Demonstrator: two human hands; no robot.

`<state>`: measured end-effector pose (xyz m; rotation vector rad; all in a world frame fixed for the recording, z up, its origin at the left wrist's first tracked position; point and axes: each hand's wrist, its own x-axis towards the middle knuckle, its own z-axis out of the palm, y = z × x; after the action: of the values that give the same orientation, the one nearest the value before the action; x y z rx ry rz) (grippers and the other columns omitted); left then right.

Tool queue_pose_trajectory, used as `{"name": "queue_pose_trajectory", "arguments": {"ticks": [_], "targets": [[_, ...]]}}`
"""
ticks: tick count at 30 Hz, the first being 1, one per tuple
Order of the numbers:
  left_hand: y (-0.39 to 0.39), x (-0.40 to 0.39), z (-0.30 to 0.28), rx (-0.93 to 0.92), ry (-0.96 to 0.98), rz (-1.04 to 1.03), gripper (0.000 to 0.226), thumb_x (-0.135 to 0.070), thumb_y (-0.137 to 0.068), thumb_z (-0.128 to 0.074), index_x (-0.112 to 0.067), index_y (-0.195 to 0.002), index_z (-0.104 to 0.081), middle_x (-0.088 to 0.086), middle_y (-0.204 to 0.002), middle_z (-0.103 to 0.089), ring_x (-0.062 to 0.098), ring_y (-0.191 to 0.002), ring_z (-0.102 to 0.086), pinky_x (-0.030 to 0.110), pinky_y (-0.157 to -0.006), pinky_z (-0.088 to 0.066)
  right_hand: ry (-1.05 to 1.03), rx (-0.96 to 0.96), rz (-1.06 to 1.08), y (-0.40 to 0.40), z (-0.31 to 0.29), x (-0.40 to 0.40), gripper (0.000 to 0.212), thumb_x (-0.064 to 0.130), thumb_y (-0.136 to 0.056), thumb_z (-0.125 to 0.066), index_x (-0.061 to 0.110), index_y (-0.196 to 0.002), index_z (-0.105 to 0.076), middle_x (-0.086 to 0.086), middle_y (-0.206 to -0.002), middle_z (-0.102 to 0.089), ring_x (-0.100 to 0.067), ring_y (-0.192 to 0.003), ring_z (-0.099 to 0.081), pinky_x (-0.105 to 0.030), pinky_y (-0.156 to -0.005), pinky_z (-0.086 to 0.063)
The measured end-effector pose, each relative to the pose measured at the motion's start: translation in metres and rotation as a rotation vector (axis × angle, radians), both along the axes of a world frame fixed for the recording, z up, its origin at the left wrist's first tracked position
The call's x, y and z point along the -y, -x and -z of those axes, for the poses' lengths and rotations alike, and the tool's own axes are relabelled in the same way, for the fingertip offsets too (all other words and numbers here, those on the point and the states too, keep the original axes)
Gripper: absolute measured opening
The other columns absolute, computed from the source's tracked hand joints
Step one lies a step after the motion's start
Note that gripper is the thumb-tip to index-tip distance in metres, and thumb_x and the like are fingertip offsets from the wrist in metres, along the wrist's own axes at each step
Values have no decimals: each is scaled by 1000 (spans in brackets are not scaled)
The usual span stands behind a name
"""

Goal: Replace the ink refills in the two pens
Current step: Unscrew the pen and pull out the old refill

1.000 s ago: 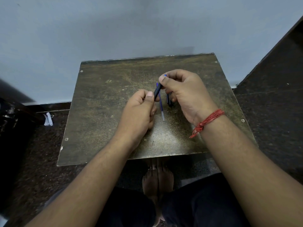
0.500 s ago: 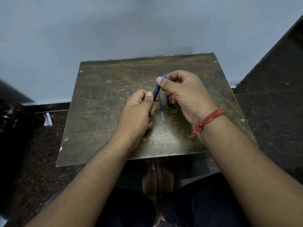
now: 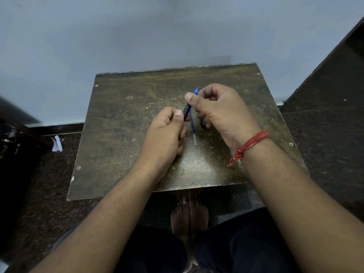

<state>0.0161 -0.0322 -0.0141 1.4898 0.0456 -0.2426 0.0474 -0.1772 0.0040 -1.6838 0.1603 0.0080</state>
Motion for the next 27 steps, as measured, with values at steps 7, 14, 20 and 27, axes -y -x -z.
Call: {"name": "queue_pose_trajectory", "arguments": {"ticks": [7, 14, 20, 27], "targets": [[0, 0, -2, 3, 10, -4, 23, -24, -110, -40, -8, -103, -54, -7, -56, -44, 3, -38, -29, 18, -38, -23, -181, -68, -35, -1, -4, -1, 4, 6, -87, -70, 6, -87, -66, -5, -69, -67, -14, -62, -58, -23, -44, -40], [0, 0, -1, 10, -4, 11, 34, -25, -110, -39, 7, -105, -47, -7, -56, -44, 3, -38, -28, 18, -38, -23, -219, -34, -45, -1, 0, 0, 22, 27, -83, -79, 15, -80, -60, 1, -63, -62, -11, -56, -54, -23, -46, -41], [0, 1, 2, 20, -1, 15, 30, -26, -110, -39, 0, -101, -52, -8, -55, -44, 2, -38, -28, 17, -39, -23, -243, -46, -41, -2, 0, -1, 13, 13, -86, -75, 11, -81, -63, -6, -70, -64, -16, -62, -57, -23, -46, -41], [0, 2, 1, 10, 16, 17, 27, -26, -110, -39, -6, -99, -54, -7, -56, -43, 3, -38, -28, 17, -39, -22, -188, -54, -55, -2, -3, -2, 14, 32, -84, -69, 20, -90, -71, -7, -96, -77, -22, -78, -68, -25, -51, -39]]}}
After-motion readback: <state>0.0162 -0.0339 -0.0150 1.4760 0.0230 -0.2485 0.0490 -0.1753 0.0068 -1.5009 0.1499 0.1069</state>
